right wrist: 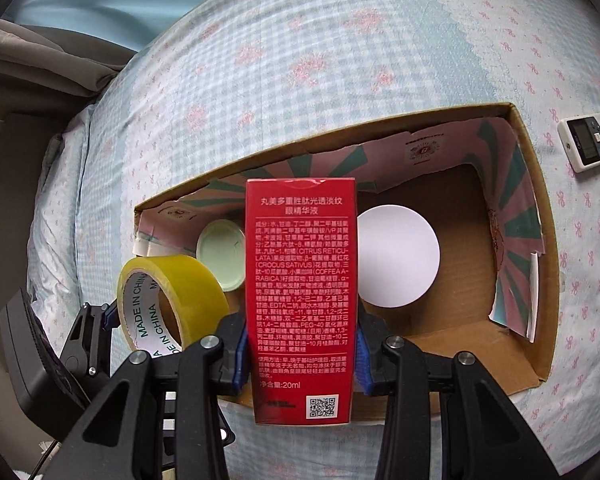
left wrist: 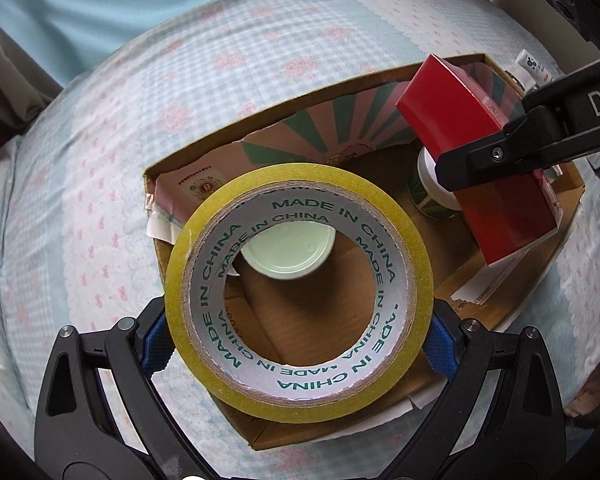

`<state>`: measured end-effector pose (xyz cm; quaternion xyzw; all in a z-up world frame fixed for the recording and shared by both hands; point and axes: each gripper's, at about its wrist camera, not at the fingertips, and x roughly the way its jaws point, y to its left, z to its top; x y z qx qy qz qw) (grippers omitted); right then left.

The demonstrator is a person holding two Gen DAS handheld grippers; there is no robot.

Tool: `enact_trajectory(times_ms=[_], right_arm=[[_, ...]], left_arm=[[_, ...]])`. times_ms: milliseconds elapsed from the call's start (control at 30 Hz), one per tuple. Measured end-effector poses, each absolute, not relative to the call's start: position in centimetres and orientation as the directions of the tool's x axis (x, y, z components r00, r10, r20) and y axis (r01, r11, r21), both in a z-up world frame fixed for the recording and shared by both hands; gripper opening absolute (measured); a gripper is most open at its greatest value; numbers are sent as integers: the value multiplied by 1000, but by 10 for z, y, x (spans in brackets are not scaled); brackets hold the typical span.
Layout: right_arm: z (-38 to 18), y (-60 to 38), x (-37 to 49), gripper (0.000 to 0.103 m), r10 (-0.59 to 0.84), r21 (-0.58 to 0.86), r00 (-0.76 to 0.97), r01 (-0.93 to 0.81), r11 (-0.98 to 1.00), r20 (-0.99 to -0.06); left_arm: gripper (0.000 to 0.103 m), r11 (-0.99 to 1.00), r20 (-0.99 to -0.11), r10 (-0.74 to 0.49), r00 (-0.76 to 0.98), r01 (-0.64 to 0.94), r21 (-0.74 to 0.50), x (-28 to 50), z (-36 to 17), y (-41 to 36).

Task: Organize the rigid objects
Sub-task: 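Lower the tape and red box into the cardboard box and release both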

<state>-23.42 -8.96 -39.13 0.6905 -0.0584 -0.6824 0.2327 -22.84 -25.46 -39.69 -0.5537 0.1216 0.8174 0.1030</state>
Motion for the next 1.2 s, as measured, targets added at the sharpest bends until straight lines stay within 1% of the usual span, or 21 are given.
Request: enact_trajectory(times_ms=[133, 167, 200, 233, 267, 433, 800, 1033, 1200], right_arm=[[-397, -96, -235, 38, -391, 397, 76, 257, -881, -917], [-396, -98, -236, 44, -375, 379, 67, 270, -885, -925], [-394, -98, -236, 54, -363, 362, 52, 278, -889, -930], [-391, -98, -236, 88, -368, 362, 33, 283, -888, -929], [-387, -97, -236, 103, -390, 379, 19, 288, -880, -921], [-380, -92, -237, 103, -409, 390, 0, 301, -870, -913], [-363, -86, -232, 103, -407, 374, -41, 318, -871, -913], [-341, -79, -224, 103, -376, 320, -99, 356, -878, -921], [-314, -64, -213, 103, -363, 287, -144, 378, -880, -921]], left_arm=[[98, -938, -923, 19, -385, -327, 117, -225, -399, -251], [98, -933, -924, 14, -383, -337, 126, -223, -400, -250], [98, -929, -925, 10, -381, -345, 132, -221, -401, -249], [103, -928, -926, 16, -377, -351, 127, -219, -402, -249], [103, -929, -923, 26, -384, -351, 120, -217, -400, -249], [103, -927, -920, 24, -390, -353, 126, -213, -395, -246], [103, -949, -915, 16, -402, -296, 113, -211, -379, -254], [103, -968, -902, -16, -431, -220, 122, -204, -353, -265], [103, -973, -895, -24, -446, -197, 124, -200, -328, -264]])
